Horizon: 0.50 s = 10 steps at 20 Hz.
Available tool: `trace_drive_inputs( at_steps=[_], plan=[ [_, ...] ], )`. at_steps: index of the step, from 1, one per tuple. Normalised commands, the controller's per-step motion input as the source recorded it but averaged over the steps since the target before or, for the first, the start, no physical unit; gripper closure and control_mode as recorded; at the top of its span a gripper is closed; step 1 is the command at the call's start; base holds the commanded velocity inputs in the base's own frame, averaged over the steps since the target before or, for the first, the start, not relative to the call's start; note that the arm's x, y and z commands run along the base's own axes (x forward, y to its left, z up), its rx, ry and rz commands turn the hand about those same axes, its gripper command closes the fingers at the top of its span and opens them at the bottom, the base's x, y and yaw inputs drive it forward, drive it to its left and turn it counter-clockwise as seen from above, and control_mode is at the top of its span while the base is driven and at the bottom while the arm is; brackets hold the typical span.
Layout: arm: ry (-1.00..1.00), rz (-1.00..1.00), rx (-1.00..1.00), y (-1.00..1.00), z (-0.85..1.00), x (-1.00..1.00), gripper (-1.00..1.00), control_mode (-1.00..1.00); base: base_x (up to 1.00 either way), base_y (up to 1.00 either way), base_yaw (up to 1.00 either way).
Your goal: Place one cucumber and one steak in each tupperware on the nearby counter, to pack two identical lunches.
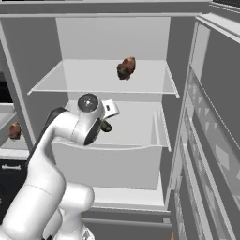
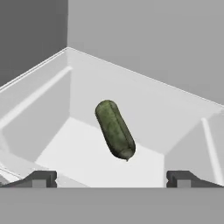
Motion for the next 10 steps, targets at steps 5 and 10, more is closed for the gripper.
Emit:
trace_drive_inputs(
  at_steps=[5,10],
  plan=[
    [0.09,0.0,0.02,-0.19,-0.18,0.42,-1.0,-1.0,0.0,0.0,0.0],
    [0.15,0.0,0.0,0.0,-0.48,0.5,-1.0,-1.0,0.0,0.0,0.0]
  ],
)
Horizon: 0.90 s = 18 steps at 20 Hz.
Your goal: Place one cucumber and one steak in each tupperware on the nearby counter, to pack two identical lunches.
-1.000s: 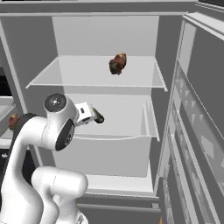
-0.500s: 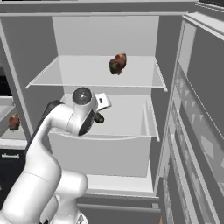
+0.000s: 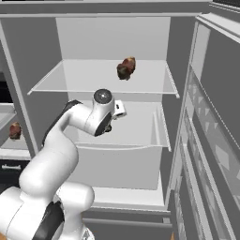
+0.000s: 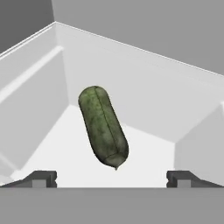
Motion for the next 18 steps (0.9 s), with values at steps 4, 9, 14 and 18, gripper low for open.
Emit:
trace_drive_inputs(
  at_steps=[4,9,14,18],
  plan=[
    [-0.03,0.0,0.03,0.0,-0.47,0.04,-1.0,-1.0,0.0,0.0,0.0],
    [-0.03,0.0,0.0,0.01,-0.03,0.01,-1.0,-1.0,0.0,0.0,0.0],
    [0.0,0.0,0.0,0.23,-0.02,0.05,-1.0,-1.0,0.0,0.0,0.0],
    [0.03,0.0,0.0,0.33,-0.14,0.25,-1.0,-1.0,0.0,0.0,0.0]
  ],
)
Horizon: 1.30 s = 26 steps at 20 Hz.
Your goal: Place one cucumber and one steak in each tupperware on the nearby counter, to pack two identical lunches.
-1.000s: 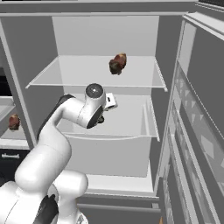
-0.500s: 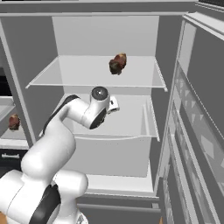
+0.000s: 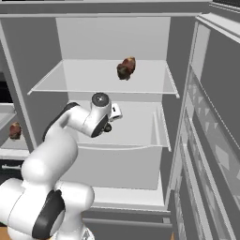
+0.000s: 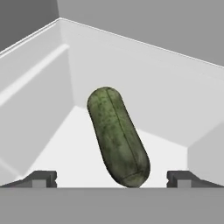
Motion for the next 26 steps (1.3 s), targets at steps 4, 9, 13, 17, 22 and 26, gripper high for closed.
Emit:
trace_drive_inputs(
  at_steps=[4,9,13,17,22,26],
  plan=[
    [0.07,0.0,0.0,0.09,-0.23,0.18,-1.0,-1.0,0.0,0.0,0.0],
    [0.04,0.0,0.0,0.0,-0.06,0.15,-1.0,-1.0,0.0,0.0,0.0],
    [0.0,0.0,0.0,0.0,-0.13,0.21,-1.0,-1.0,0.0,0.0,0.0],
    [0.0,0.0,0.0,0.0,-0.26,0.06,-1.0,-1.0,0.0,0.0,0.0],
    [0.0,0.0,0.0,0.0,-0.35,0.04,-1.0,-1.0,0.0,0.0,0.0],
    [0.0,0.0,0.0,0.0,-0.21,0.04,-1.0,-1.0,0.0,0.0,0.0]
  ],
)
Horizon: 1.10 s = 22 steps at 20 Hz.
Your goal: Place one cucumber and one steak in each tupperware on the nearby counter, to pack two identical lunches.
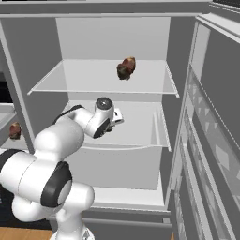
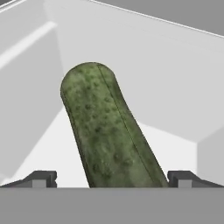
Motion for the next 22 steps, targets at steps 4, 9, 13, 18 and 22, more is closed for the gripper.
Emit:
trace_drive_inputs(
  at_steps=[4,9,13,18,22],
  plan=[
    [-0.01,0.0,0.0,0.0,0.0,0.18,-1.0,-1.0,0.0,0.0,0.0],
    [0.0,0.0,0.0,0.0,-0.13,0.16,-1.0,-1.0,0.0,0.0,0.0],
    [0.0,0.02,0.0,0.01,-0.2,0.0,-1.0,-1.0,0.0,0.0,0.0],
    [0.0,0.02,0.0,0.1,-0.25,0.0,1.0,-1.0,0.0,0.0,0.0],
    [0.0,0.01,0.0,0.05,-0.11,0.0,1.0,-1.0,0.0,0.0,0.0]
  ],
)
